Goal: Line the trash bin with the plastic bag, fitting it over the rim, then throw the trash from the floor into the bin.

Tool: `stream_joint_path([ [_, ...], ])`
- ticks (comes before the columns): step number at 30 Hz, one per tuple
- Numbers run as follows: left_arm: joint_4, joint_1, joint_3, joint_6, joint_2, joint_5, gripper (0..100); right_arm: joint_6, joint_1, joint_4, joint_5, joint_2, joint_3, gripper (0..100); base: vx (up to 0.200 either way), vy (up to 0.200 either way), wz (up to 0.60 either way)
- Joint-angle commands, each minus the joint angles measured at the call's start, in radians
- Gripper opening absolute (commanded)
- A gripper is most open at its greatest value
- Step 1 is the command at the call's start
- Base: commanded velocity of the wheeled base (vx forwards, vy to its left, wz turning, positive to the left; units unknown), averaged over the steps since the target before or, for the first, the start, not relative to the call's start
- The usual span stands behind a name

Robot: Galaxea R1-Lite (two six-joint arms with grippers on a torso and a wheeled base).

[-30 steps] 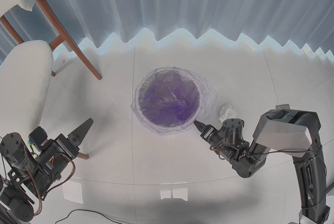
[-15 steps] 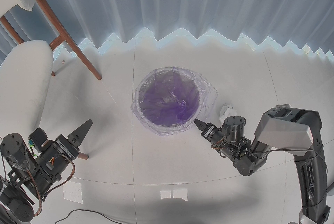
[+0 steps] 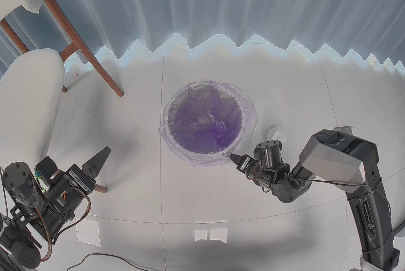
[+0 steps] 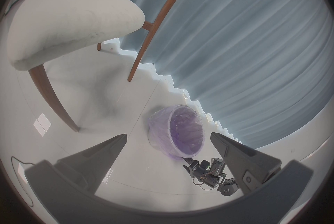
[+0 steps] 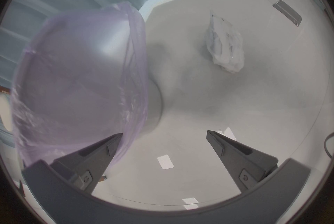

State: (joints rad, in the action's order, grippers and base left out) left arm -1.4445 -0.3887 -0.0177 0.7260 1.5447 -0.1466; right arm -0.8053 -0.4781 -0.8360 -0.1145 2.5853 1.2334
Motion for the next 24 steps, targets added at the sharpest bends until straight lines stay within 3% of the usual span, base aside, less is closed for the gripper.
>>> stream_joint_path([
  [1,0.004,-0.001,0.018,0.001,0.002,-0.025,100,0.021,-0.002,0.110,-0.042,0.059,0.124,100,0.000,0.000,0.00],
  [3,0.006,-0.013,0.018,0.003,0.002,-0.037,100,0.020,-0.005,0.184,-0.077,0.078,0.182,100,0.000,0.000,0.00],
  [9,0.006,-0.027,0.018,0.003,0.002,-0.060,100,-0.005,-0.004,0.279,-0.079,0.081,0.236,100,0.000,0.000,0.00],
  [20,0.004,-0.025,0.018,0.012,0.000,-0.065,100,-0.017,-0.010,0.235,-0.091,0.042,0.186,100,0.000,0.000,0.00],
  [24,-0.002,-0.032,0.018,0.072,0.003,-0.153,100,-0.077,-0.045,0.229,-0.090,-0.088,0.058,100,0.000,0.000,0.00],
])
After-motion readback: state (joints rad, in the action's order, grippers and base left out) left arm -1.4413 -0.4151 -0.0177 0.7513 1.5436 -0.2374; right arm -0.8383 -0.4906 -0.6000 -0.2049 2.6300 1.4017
